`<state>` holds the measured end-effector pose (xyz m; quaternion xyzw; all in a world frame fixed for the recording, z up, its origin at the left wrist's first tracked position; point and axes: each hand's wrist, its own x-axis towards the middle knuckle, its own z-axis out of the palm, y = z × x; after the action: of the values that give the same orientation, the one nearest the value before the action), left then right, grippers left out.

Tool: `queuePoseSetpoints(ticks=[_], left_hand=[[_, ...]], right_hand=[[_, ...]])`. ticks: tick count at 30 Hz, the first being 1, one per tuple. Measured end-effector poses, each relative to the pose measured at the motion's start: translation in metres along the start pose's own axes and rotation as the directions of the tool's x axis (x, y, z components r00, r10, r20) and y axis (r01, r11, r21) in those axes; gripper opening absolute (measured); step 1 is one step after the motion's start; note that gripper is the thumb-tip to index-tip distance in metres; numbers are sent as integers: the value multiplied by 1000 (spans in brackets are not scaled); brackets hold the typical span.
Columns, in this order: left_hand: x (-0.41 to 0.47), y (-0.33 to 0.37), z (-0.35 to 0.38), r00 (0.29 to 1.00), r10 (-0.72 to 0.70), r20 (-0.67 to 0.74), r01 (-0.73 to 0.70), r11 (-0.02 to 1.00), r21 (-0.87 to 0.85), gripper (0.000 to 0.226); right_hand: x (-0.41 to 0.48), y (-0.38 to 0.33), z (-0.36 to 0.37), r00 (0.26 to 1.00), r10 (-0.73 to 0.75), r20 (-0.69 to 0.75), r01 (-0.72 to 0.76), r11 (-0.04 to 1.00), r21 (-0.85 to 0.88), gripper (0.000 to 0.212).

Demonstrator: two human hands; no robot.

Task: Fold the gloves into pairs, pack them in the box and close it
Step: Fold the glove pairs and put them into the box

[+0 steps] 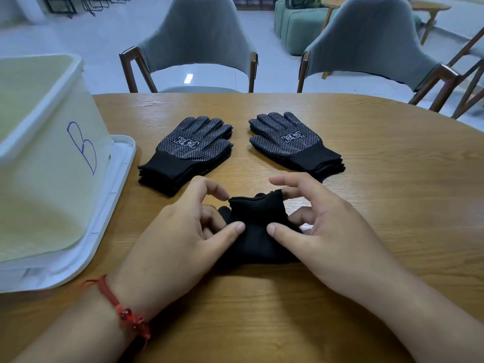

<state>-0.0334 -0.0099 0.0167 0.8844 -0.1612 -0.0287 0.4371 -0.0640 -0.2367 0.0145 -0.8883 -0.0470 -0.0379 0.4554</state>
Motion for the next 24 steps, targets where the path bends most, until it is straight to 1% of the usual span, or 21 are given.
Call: queuePoseSetpoints(ticks=[3, 5, 7, 10, 13, 15, 16, 17, 19, 20, 21, 22, 24], left_hand=[[0, -1, 8, 996, 18, -85, -13, 998, 67, 30], [-2, -2, 8, 996, 64, -62, -55, 989, 134, 18], [-2, -3, 8, 993, 120, -8, -116, 977, 179, 4], [-1, -5, 7, 983, 179, 46, -185, 956, 227, 23], [-1, -8, 6, 986, 162, 50, -169, 926, 338, 36], [-1, -10, 6, 987, 156, 21, -152, 907, 393, 39], [-1, -9, 6, 987, 162, -3, -147, 903, 403, 37], [0, -9, 6, 983, 181, -34, -153, 905, 398, 32], [0, -7, 3, 969, 232, -82, -187, 911, 369, 22], [0, -6, 0, 961, 267, -72, -226, 909, 350, 17], [-1, -4, -4, 950, 312, -24, -286, 896, 338, 15], [-3, -3, -7, 932, 358, 58, -355, 871, 338, 15], [-5, -3, -10, 884, 411, 224, -467, 798, 381, 23]], right_hand=[[0, 2, 5, 996, -40, -83, 29, 991, -130, 65], [-1, 2, 7, 993, -60, -100, 40, 982, -186, 64], [-3, 2, 9, 993, -85, -82, 63, 969, -239, 58], [-6, 3, 11, 982, -178, -67, 142, 922, -359, 41], [-4, 3, 11, 942, -332, -42, 269, 828, -492, 25], [-2, 5, 13, 908, -419, 26, 373, 778, -506, 25], [-2, 6, 14, 896, -440, 64, 411, 766, -494, 27], [-2, 6, 15, 892, -442, 91, 428, 764, -483, 29], [-2, 8, 16, 906, -410, 103, 407, 779, -477, 30], [-3, 8, 15, 918, -383, 98, 382, 795, -472, 29], [-3, 6, 13, 933, -348, 91, 350, 819, -456, 28], [-4, 4, 11, 947, -310, 85, 316, 849, -423, 27], [-4, -1, 7, 966, -248, 78, 260, 902, -344, 26]])
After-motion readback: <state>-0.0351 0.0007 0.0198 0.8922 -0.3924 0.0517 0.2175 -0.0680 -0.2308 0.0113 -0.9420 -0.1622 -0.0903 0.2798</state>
